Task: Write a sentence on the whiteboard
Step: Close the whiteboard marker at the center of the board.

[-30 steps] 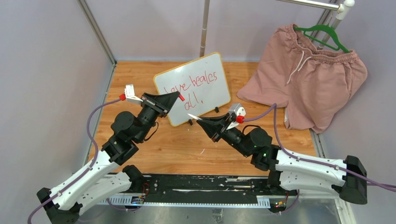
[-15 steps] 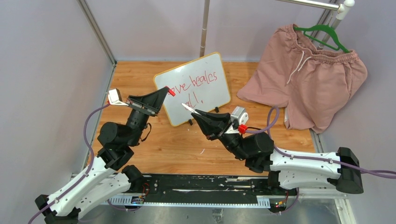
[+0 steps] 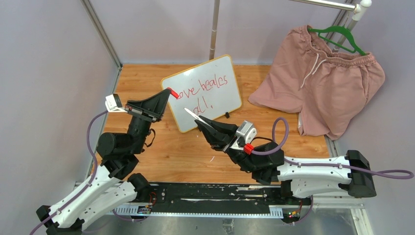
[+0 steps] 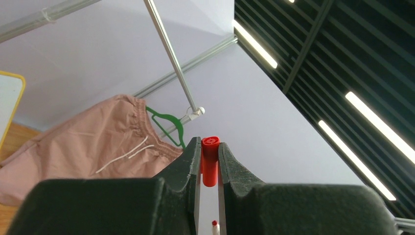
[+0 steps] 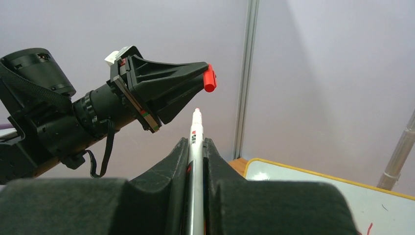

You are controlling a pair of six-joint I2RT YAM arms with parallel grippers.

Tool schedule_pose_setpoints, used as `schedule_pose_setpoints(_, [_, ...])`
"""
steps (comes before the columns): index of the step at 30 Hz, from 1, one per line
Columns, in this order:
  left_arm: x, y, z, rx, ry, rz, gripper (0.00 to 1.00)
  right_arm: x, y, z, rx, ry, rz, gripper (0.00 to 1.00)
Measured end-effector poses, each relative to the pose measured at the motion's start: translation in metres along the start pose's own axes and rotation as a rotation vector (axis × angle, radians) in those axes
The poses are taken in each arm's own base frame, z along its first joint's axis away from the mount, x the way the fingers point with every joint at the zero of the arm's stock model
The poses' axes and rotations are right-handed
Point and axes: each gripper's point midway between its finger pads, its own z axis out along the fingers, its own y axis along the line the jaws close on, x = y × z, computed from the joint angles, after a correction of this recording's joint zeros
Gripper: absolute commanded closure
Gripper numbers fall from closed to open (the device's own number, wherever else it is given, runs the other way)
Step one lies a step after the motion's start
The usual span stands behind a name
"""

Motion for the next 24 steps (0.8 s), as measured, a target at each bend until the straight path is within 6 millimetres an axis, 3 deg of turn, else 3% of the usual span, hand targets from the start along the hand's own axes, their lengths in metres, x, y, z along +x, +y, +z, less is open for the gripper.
schedule_pose_setpoints(11, [0.003,-0.006,-0.002,0.025,0.022,-0.012,1.0,-0.013,0.005,0.009,-0.01,-0.06,0.025,1.0])
schedule_pose_setpoints(24, [0.004,-0.014,-0.004,0.053,0.037,-0.031,1.0,-0.005,0.009,0.014,-0.013,-0.05,0.02,1.0])
